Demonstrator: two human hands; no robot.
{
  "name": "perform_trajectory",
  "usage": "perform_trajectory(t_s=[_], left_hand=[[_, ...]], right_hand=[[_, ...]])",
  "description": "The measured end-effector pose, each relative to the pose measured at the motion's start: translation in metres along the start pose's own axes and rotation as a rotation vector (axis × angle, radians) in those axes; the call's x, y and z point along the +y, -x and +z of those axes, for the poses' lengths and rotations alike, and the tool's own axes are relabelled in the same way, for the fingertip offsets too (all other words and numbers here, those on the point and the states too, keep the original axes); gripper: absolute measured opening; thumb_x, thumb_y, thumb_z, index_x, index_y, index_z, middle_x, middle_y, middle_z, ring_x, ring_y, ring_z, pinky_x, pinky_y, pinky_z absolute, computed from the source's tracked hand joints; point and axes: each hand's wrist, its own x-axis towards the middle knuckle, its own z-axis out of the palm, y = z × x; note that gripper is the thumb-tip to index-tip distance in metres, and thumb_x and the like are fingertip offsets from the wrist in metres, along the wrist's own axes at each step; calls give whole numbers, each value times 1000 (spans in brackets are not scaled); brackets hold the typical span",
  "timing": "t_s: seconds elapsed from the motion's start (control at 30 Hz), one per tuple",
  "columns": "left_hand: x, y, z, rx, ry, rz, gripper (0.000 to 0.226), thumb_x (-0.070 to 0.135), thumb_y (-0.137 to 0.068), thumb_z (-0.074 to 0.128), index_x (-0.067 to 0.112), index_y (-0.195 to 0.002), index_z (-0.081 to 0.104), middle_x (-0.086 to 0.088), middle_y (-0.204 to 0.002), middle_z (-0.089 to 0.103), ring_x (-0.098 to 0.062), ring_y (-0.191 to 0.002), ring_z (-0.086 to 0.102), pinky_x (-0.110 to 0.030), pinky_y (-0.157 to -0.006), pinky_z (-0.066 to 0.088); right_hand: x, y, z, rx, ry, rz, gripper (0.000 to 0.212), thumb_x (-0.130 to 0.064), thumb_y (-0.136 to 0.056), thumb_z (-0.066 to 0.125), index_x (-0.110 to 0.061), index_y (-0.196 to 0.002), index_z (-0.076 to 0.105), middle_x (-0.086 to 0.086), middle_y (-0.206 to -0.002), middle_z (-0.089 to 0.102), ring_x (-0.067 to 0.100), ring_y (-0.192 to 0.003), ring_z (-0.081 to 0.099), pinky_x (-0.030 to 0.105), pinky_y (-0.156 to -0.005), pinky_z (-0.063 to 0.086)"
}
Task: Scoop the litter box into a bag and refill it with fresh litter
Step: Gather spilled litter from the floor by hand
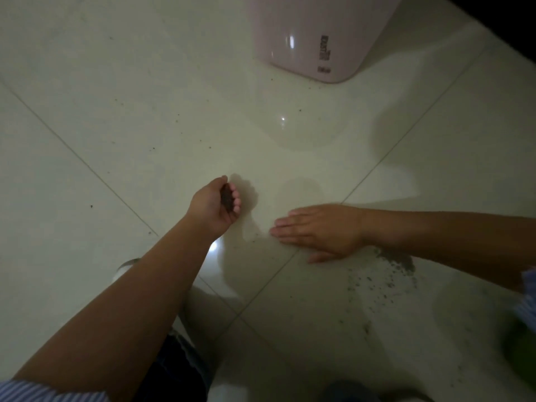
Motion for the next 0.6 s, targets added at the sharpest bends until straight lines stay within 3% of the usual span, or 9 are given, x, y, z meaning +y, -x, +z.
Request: perform_trajectory(t_s=[0.13, 0.23, 0.33, 0.53, 0.6], left_hand=[[-26, 5, 34, -104, -116, -59, 42, 23, -100, 34, 11, -61, 42, 3, -32, 45, -7, -25, 42, -8, -31, 32], [-47, 11, 66, -189, -209, -105, 42, 23, -100, 33, 11, -61, 42, 4, -31, 45, -6, -25, 42, -8, -30, 32], [-62, 19, 95, -251, -307, -130, 42, 23, -100, 35, 11, -60, 43, 5, -31, 45, -5, -24, 42, -8, -31, 33], [-72, 25, 122, -231, -324, -37, 42, 22, -99, 35, 12, -59, 40, 5, -29, 41, -4, -23, 37, -7, -31, 28], [-69, 24, 124, -206, -276, 9, 42, 23, -99, 35, 12, -58, 37, 6, -29, 38, -5, -23, 34, -7, -31, 25]], right_hand=[[-12, 67, 10, -62, -26, 142, 71, -42, -98, 3, -1, -124, 55, 13, -132, 55, 22, -127, 46, 27, -113, 10], [-27, 109, 25, 39, -113, 315, 60, -41, -99, 4, -2, -128, 38, 13, -135, 52, 19, -131, 30, 28, -113, 7], [-39, 135, 34, 190, -140, 466, 53, -37, -100, 6, -3, -127, 37, 14, -134, 51, 19, -142, 14, 28, -113, 10], [-43, 116, 30, 467, -184, 859, 67, -47, -97, 7, 0, -129, 41, 22, -130, 55, 36, -125, 46, 33, -112, 18], [-47, 108, 28, 567, -297, 1105, 77, -53, -93, 9, 3, -135, 39, 23, -141, 42, 38, -133, 36, 34, -114, 14]])
